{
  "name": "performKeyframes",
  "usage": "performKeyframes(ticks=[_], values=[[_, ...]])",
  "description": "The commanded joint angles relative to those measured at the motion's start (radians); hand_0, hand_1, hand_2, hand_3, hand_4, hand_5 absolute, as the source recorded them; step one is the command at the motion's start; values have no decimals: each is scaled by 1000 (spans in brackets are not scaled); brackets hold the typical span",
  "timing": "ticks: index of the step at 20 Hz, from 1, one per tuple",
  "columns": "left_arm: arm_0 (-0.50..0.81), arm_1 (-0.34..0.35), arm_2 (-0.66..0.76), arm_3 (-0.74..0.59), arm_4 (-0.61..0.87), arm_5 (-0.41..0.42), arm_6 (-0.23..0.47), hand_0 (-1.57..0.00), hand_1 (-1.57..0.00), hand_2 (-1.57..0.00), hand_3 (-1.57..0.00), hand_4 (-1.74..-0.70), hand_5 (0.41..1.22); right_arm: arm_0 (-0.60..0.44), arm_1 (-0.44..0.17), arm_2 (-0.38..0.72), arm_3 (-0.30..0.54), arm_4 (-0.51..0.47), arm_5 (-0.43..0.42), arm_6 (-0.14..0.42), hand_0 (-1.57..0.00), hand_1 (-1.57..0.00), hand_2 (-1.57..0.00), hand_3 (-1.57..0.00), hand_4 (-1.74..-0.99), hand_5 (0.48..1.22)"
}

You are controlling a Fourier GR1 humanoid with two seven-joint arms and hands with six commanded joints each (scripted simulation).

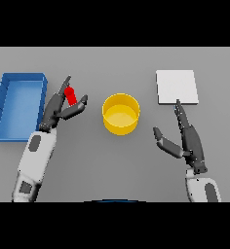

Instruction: Pick up the red beaker and tilt it to pour out 1 green nut into yellow bowl. Pick up the yellow bowl and place it on the metallic measuring scale.

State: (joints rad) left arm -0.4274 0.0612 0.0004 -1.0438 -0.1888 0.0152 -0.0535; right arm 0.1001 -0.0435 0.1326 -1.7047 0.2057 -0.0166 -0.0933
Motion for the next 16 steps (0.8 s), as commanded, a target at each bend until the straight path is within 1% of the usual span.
performKeyframes(ticks=[1,2,3,5,6,7,8,9,10,11,12,13,14,16], values=[[-21,-4,6,22,0,8,-8,1,1,1,1,-1207,673,-1,-2,-2,3,1,-1,2,1,1,1,1,-1240,639],[-37,0,19,48,5,9,-13,1,1,1,1,-1215,678,1,-4,-2,-11,3,-4,-3,1,1,1,1,-1241,641],[-51,-5,31,78,12,12,-39,1,1,1,1,-1228,687,3,-2,-4,-4,0,-4,0,1,1,1,1,-1242,642],[-70,-24,56,121,40,12,-92,1,1,1,1,-1270,700,11,-4,-6,-21,-7,-2,1,1,1,1,1,-1244,643],[-86,-33,66,132,49,16,-103,1,1,1,1,-1285,708,0,-12,-14,-19,-12,1,15,1,1,1,1,-1246,645],[-100,-31,83,165,60,13,-133,1,1,-6,1,-1303,719,-1,-12,-13,-22,-11,-1,18,1,1,1,1,-1246,646],[-107,-34,91,192,64,14,-147,-4,-7,-54,-37,-1328,738,1,-7,-7,-17,-3,-4,24,1,1,1,1,-1244,644],[-112,-42,98,196,69,23,-154,-81,-94,-157,-133,-1364,761,-1,-12,-14,-19,-6,-5,23,1,1,1,1,-1242,645],[-118,-47,106,225,69,30,-175,-207,-230,-287,-254,-1401,787,-4,-15,-15,-26,-8,-4,26,1,1,1,1,-1240,645],[-129,-51,114,251,64,53,-191,-379,-406,-457,-518,-1410,874,2,-18,-15,-26,-3,-5,16,1,1,1,1,-1236,647],[-138,-52,116,256,53,81,-186,-551,-588,-662,-728,-1471,943,6,-13,-11,-33,-6,-3,18,1,1,1,1,-1237,648],[-151,-53,105,263,27,115,-161,-755,-783,-844,-884,-1519,999,-3,-10,-10,-33,-10,-2,27,1,1,1,1,-1239,648],[-161,-57,91,273,1,133,-167,-918,-941,-989,-984,-1558,1043,-1,-15,-14,-30,-11,0,29,1,1,1,1,-1239,648],[-165,-54,77,279,-9,130,-186,-1153,-1168,-1199,-1108,-1615,1107,6,-10,-8,-26,-1,-5,15,1,1,1,1,-1241,650]])
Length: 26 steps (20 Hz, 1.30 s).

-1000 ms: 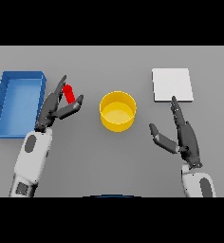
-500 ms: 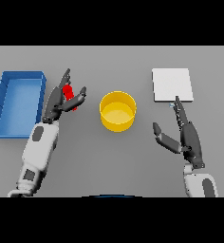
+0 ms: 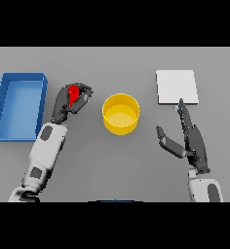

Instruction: Pick up the red beaker and tilt it to pour out 1 green nut into yellow bowl. Pick up the yellow bowl and place it on the metallic measuring scale.

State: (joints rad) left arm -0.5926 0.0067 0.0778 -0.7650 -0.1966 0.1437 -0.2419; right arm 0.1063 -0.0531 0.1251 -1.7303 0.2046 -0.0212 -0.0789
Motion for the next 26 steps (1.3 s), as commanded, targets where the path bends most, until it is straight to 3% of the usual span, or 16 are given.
performKeyframes(ticks=[1,4,5,9,19,22,26], values=[[0,0,2,0,9,-10,-1,-1237,-1248,-1273,-1154,-1636,1130,1,-4,-4,7,-4,4,-6,1,1,1,1,-1242,650],[-6,-1,0,3,4,-2,8,-1400,-1406,-1419,-1357,-1542,1174,-4,13,9,2,-10,10,-5,1,1,1,1,-1255,644],[0,5,11,-20,26,-24,3,-1434,-1439,-1449,-1400,-1582,1171,-11,11,1,8,-15,8,14,1,1,1,1,-1251,641],[-1,-7,40,-66,115,-92,-25,-1515,-1517,-1521,-1501,-1676,1144,-20,4,-1,25,2,-1,5,1,1,1,1,-1238,643],[5,80,-61,-230,93,-130,88,-1556,-1557,-1558,-1553,-1724,1138,-11,-10,3,21,31,-14,-52,1,1,1,1,-1219,661],[-8,124,-117,-238,33,-134,100,-1562,-1562,-1563,-1559,-1730,1134,-11,-12,11,22,51,-19,-37,1,1,1,1,-1210,664],[-59,196,-241,-275,-94,-159,204,-1567,-1567,-1568,-1566,-1737,1120,-8,-12,12,3,54,-20,-17,1,1,1,1,-1190,658]])
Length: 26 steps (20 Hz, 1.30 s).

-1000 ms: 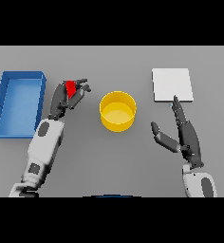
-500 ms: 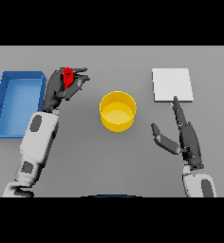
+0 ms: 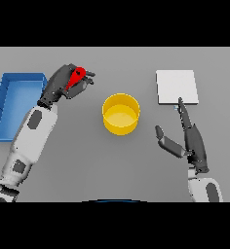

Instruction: Pick up the red beaker and tilt it to pour out 1 green nut into yellow bowl. Pick up the yellow bowl and place it on the metallic measuring scale.

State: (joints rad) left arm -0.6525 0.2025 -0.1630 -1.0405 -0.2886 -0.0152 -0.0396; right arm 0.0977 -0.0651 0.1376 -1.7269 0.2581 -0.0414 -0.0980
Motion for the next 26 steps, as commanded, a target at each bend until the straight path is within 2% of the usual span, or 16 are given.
performKeyframes(ticks=[1,3,6,7,11,12,13,15,19,22,26], values=[[-4,20,-33,-12,-32,-11,14,-1568,-1568,-1568,-1567,-1737,1125,-4,3,5,10,2,5,13,1,1,1,1,-1186,660],[-31,45,-97,-8,-97,-31,51,-1569,-1569,-1569,-1569,-1739,1129,-8,5,2,4,-5,5,25,1,1,1,1,-1178,663],[-86,70,-196,-20,-193,-59,102,-1570,-1570,-1570,-1570,-1740,1147,4,2,5,-12,-17,21,12,1,1,1,1,-1182,668],[-105,78,-232,-19,-230,-70,119,-1570,-1570,-1570,-1570,-1740,1162,1,0,0,-13,-24,22,26,1,1,1,1,-1181,669],[-192,97,-372,26,-370,-132,156,-1571,-1571,-1571,-1571,-1741,1197,3,5,-4,-7,-29,20,19,1,1,1,1,-1187,676],[-206,101,-407,31,-398,-158,157,-1571,-1571,-1571,-1571,-1689,1202,7,4,-6,-11,-33,22,30,1,1,1,1,-1191,675],[-223,113,-436,41,-423,-179,157,-1571,-1571,-1571,-1492,-1698,1205,7,9,-3,-15,-37,23,30,1,1,1,1,-1190,675],[-275,122,-489,69,-468,-214,144,-1571,-1571,-1571,-1383,-1710,1211,12,23,0,-12,-38,17,40,1,1,1,1,-1195,671],[-363,124,-594,116,-551,-285,98,-1571,-1571,-1571,-1295,-1719,1217,5,35,-16,10,-72,25,54,1,1,1,1,-1206,639],[-416,124,-658,151,-615,-303,27,-1571,-1571,-1571,-1429,-1725,1219,10,39,-4,4,-45,10,27,1,1,1,1,-1221,617],[-469,91,-743,190,-700,-312,-9,-1571,-1571,-1571,-1513,-1732,1220,6,34,-12,1,-37,-4,23,1,1,1,1,-1205,584]])
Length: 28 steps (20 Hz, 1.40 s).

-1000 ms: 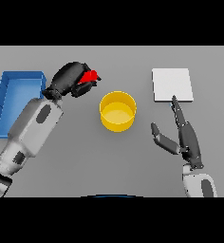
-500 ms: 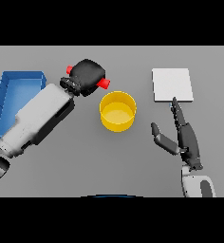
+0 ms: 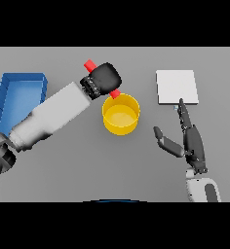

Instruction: Pick up the red beaker and tilt it to pour out 1 green nut into yellow bowl. Pick up the yellow bowl and place it on the metallic measuring scale.

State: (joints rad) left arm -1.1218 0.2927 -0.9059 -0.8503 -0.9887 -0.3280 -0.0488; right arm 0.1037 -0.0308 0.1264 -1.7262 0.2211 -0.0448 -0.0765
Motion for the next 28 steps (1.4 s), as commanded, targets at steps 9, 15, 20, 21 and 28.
performKeyframes(ticks=[9,15,20,21,28], values=[[-99,5,-172,45,-187,14,-88,-1571,-1571,-1571,-1563,-1736,1221,3,17,9,2,13,-15,-6,1,1,1,1,-1130,565],[-149,-4,-252,51,-289,34,-108,-1571,-1571,-1571,-1569,-1733,1221,12,1,-2,-1,-3,-2,-31,1,1,1,1,-1133,579],[-289,-12,-280,81,-345,39,-185,-1571,-1571,-1571,-1570,-1731,1221,10,6,-1,-3,7,-14,-29,1,1,1,1,-1137,568],[-337,-8,-276,105,-357,47,-197,-1571,-1571,-1571,-1570,-1729,1221,5,13,4,-4,7,-14,-18,1,1,1,1,-1138,565],[-526,88,-15,316,-226,67,-148,-1571,-1571,-1571,-1571,-1725,1221,-9,15,9,10,-12,8,-34,1,1,1,1,-1105,559]])
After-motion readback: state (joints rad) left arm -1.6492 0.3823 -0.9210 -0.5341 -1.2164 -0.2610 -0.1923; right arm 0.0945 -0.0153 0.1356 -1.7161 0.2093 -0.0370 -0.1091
